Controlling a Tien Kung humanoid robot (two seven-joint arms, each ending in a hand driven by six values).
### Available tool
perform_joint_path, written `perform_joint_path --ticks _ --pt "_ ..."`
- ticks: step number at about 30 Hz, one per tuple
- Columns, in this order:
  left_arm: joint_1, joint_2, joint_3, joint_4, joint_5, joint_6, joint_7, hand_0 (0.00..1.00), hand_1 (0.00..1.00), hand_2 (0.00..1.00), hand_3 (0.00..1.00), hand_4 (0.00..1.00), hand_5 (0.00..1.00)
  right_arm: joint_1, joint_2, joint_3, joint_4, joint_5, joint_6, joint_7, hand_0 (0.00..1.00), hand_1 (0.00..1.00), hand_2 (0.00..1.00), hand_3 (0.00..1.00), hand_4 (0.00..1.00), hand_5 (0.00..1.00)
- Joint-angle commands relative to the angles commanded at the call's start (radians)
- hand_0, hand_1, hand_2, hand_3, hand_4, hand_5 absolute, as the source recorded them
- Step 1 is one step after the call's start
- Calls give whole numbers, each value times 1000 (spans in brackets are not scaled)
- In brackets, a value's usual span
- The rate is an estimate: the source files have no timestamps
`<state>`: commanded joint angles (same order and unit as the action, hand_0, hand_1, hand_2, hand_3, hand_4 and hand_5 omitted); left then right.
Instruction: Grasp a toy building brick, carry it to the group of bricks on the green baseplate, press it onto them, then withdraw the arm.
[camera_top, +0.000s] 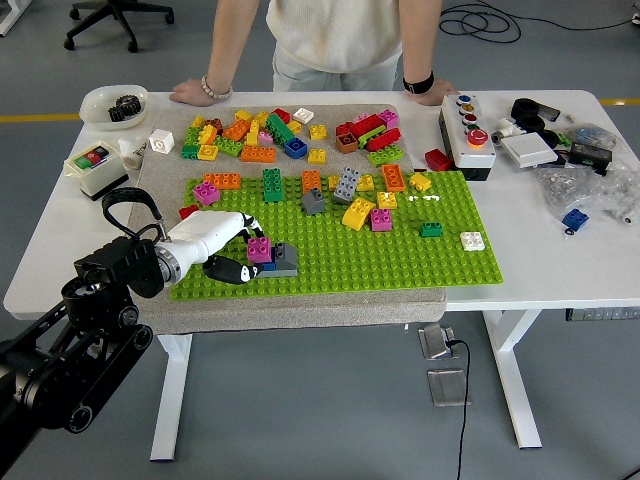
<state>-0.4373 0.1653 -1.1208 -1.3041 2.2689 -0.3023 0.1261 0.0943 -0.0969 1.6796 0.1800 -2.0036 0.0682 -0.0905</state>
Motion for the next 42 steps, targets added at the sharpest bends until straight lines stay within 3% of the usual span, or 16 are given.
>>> perform_joint_path --ticks 2,3,8,9,17,29,38,39,42 --pt "0 0 0 1 0 4 -3 785 756 704 718 734 345 0 0 -1 0 1 0 0 740 640 691 558 812 499" --pt "0 0 0 2 0 6 -4 790 767 740 815 757 352 0 0 -1 0 1 0 0 739 640 691 557 811 499" --pt "-2 0 -2 4 0 19 -11 790 767 740 815 757 352 0 0 -1 0 1 0 0 739 640 691 557 811 499" --pt "-2 0 -2 4 0 20 -12 802 776 757 890 771 355 1 0 -1 0 2 0 0 740 640 691 558 812 499" --pt "-2 1 -10 -4 0 22 -13 812 791 774 903 782 357 1 0 -1 0 3 0 0 739 640 691 556 812 499" --pt "3 14 -32 -39 0 -37 -18 828 802 782 895 803 358 0 1 2 0 2 0 0 739 640 691 556 812 499" --pt "-1 40 -41 -39 0 -55 -40 836 810 785 895 813 360 3 0 2 0 3 -1 0 739 640 691 556 812 499" --pt "-2 42 -41 -38 0 -54 -43 833 812 794 895 798 287 3 0 2 0 3 -1 0 739 639 691 555 812 500" --pt "-11 55 -34 -26 0 -41 -57 833 812 794 895 798 287 4 0 2 0 4 -1 1 739 639 691 555 812 500"
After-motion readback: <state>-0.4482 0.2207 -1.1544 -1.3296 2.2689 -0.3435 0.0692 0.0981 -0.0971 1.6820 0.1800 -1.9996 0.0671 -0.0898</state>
